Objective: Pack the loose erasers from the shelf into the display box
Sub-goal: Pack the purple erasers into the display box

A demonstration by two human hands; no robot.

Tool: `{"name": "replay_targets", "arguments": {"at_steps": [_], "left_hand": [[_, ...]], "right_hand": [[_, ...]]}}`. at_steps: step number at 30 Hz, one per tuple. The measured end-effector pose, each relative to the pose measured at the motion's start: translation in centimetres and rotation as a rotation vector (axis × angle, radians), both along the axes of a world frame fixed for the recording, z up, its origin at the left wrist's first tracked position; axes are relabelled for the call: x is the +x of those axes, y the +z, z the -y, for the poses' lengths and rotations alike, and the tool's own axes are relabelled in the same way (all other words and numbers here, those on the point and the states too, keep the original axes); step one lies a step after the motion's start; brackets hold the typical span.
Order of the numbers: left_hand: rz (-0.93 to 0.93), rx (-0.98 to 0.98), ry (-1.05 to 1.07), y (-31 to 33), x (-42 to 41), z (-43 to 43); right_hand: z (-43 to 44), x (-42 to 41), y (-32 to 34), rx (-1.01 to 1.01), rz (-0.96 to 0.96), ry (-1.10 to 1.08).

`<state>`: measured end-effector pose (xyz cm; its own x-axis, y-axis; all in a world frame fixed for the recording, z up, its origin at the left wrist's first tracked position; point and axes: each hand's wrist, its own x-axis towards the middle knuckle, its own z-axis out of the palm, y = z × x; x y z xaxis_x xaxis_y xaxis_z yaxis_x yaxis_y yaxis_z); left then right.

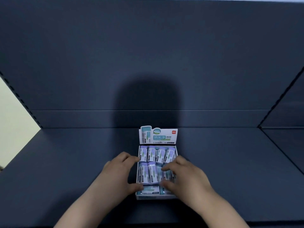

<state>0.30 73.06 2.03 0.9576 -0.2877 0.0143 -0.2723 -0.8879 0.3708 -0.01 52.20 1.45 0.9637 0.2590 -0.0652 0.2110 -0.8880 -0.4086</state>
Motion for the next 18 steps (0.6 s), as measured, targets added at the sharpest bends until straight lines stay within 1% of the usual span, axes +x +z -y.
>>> {"name": "replay_targets", "arguments": {"at_steps": [2, 7, 12, 15, 18], "left_hand": [[0.005, 0.025, 0.004, -0.01, -0.1, 0.06], [0.015, 0.054, 0.024, -0.06, -0.08, -0.37], [0.035, 0.067, 0.027, -0.11, -0.15, -0.38], [0.039, 0.059, 0.025, -0.31, -0.17, -0.38], [0.072, 0.035, 0.018, -0.49, -0.19, -0.05]], "right_hand": [[-0.54, -0.07, 0.06, -0.03, 0.018, 0.027], [-1.15, -0.27, -0.12, -0.033, 0.038, 0.059], [-0.92, -0.53, -0.27, 0.002, 0.048, 0.105], [-0.55, -0.48, -0.12, 0.047, 0.088, 0.074], [-0.67, -0.01, -0.18, 0.03, 0.133, 0.059]]}}
